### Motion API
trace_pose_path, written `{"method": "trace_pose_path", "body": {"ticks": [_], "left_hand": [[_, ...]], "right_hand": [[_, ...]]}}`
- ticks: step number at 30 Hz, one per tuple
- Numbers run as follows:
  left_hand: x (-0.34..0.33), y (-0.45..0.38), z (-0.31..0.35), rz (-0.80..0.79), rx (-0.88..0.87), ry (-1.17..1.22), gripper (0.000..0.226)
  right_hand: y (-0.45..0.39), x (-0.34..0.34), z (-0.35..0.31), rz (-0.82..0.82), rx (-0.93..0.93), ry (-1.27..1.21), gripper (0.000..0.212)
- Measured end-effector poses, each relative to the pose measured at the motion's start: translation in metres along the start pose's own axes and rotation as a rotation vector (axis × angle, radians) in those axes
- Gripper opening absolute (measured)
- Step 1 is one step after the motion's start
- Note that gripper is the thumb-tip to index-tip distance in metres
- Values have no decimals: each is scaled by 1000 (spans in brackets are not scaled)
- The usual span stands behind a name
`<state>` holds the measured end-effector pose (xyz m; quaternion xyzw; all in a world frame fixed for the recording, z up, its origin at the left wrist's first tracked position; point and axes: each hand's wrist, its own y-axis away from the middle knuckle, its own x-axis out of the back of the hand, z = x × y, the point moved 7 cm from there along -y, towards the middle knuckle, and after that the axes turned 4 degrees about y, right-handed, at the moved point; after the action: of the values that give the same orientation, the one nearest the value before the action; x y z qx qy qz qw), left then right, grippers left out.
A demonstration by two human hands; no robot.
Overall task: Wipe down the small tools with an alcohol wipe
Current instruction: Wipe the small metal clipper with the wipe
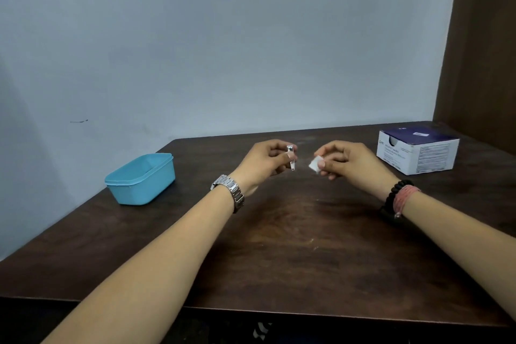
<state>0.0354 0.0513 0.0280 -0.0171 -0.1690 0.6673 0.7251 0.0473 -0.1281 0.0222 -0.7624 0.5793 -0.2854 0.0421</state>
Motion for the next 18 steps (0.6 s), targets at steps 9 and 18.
{"method": "trace_pose_path", "body": {"ticks": [9, 18], "left_hand": [[-2, 3, -15, 3, -13, 91, 9], [-21, 8, -13, -42, -49, 67, 13]], "right_hand": [[1, -17, 0, -58, 2, 14, 8], [5, -24, 6, -130, -81, 21, 10]]}}
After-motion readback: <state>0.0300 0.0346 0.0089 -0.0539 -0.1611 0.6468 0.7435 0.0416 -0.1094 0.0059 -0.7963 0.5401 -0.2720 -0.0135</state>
